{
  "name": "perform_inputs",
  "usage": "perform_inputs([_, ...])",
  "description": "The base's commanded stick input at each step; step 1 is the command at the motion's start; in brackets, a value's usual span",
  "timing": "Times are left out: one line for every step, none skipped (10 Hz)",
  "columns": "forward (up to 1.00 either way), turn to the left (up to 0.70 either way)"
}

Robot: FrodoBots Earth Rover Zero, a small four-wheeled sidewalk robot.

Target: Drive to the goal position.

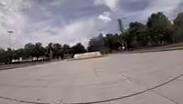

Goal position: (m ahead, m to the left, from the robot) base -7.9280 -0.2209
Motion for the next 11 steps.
perform_inputs([0.7, 0.0])
perform_inputs([0.7, 0.0])
perform_inputs([0.7, 0.0])
perform_inputs([0.7, 0.0])
perform_inputs([0.7, 0.0])
perform_inputs([0.7, 0.0])
perform_inputs([0.7, 0.01])
perform_inputs([0.7, 0.04])
perform_inputs([0.7, 0.14])
perform_inputs([0.7, 0.3])
perform_inputs([0.7, 0.16])
